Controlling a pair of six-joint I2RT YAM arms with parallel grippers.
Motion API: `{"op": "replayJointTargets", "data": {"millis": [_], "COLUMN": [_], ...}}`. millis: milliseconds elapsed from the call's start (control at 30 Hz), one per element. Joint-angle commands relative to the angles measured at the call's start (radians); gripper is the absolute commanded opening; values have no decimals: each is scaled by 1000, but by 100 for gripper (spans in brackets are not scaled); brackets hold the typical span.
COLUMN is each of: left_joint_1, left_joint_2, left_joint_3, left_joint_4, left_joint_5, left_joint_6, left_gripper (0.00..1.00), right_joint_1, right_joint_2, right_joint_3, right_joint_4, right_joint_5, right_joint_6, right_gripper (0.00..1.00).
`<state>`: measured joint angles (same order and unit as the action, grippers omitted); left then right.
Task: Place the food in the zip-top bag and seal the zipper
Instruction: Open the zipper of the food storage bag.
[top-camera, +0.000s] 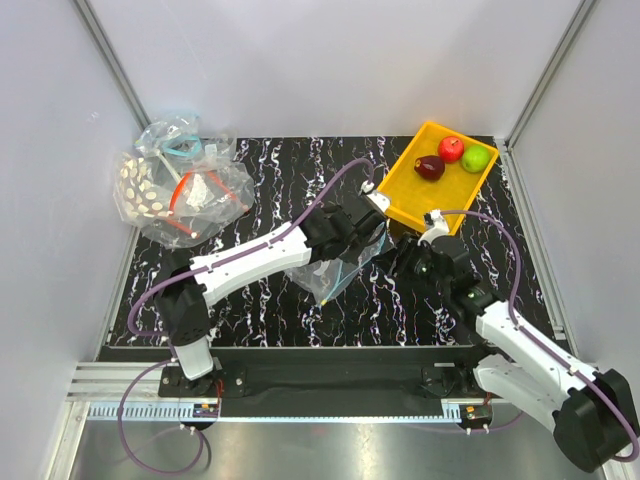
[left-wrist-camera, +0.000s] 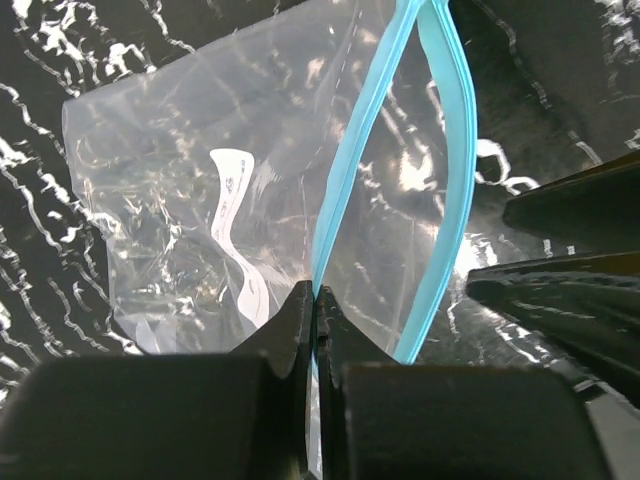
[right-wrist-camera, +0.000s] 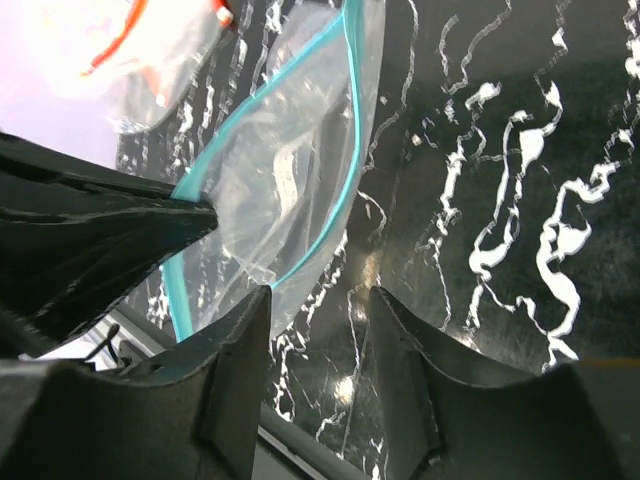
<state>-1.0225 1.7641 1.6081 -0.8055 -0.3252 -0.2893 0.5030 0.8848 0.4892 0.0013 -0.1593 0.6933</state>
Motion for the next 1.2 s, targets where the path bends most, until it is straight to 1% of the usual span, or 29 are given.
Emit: {"op": "replayJointTargets", "data": {"millis": [0, 100, 133, 200, 400, 567, 767, 833, 900, 967, 1033, 1067, 1167], "left_joint_1": [2, 1, 2, 2, 2, 2, 2, 2, 2, 2, 2, 2, 2], "left_joint_2": [-17, -25, -29, -32, -67, -66, -89, -100, -110, -123, -150, -158, -172], "left_joint_3": [1, 9, 9, 0, -46, -69, -223, -244, -257, -260, -266, -266, -255], "left_joint_4": [78, 80, 80, 84, 150, 163, 304, 339, 351, 354, 362, 362, 353], "left_joint_5": [46, 51, 51, 52, 51, 49, 75, 89, 90, 92, 86, 81, 80], "left_joint_6": [-24, -31, -34, -36, -57, -73, -128, -148, -160, -165, -168, -165, -163], "left_gripper": [0, 0, 0, 0, 0, 0, 0, 0, 0, 0, 0, 0, 0], "right_joint_1": [0, 11, 17, 31, 68, 74, 74, 74, 75, 75, 75, 75, 80], "right_joint_2": [25, 83, 95, 115, 184, 160, 74, 69, 77, 91, 126, 137, 174], "right_joint_3": [61, 69, 71, 81, 72, 48, 58, 63, 71, 77, 78, 72, 52], "right_joint_4": [-64, -34, -24, -26, -17, 26, 3, 3, -35, -52, -54, -44, -11], "right_joint_5": [-22, -25, -25, 3, 53, 78, 116, 121, 138, 153, 155, 155, 152], "right_joint_6": [-18, -6, -2, 6, 29, 61, 69, 68, 72, 83, 81, 90, 115], "right_gripper": [51, 57, 61, 64, 61, 66, 76, 77, 77, 71, 68, 64, 64]}}
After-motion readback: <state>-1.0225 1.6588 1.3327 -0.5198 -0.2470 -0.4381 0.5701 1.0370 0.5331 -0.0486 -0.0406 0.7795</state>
